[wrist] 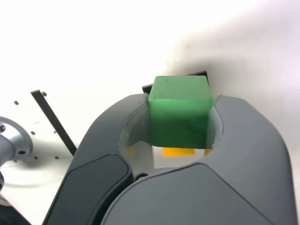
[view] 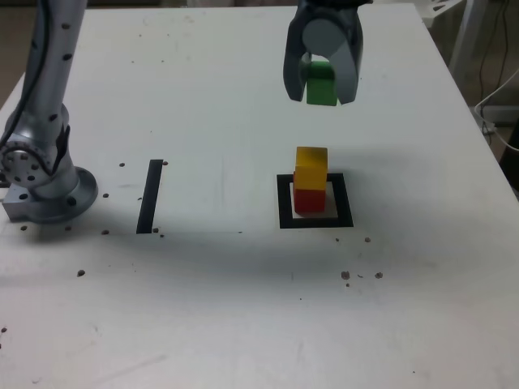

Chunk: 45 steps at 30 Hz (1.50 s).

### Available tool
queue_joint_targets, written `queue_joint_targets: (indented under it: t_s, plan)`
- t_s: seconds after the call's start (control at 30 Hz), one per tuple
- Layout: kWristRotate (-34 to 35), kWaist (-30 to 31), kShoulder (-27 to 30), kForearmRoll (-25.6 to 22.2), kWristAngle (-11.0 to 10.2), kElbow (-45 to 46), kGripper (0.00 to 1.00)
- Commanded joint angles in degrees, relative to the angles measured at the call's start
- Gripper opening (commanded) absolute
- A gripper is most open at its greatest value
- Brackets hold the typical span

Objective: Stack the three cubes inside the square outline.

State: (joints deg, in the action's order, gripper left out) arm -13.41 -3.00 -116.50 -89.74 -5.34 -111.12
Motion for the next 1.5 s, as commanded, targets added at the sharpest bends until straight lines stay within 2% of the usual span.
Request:
queue_joint_targets:
  t_s: [0.0,0.27,0.6,1.03,1.47]
  plan:
    - [2.23,0.76,0.76,-1.21,0.97,0.94,0.26]
    - [8.94,2.91,1.77,-0.95,2.57,3.78,0.26]
    - [11.85,4.17,1.6,-0.46,5.67,5.13,0.27]
    - [13.51,7.69,-0.3,0.89,6.7,5.14,0.27]
    - [13.58,7.92,-1.57,3.18,6.45,6.15,0.27]
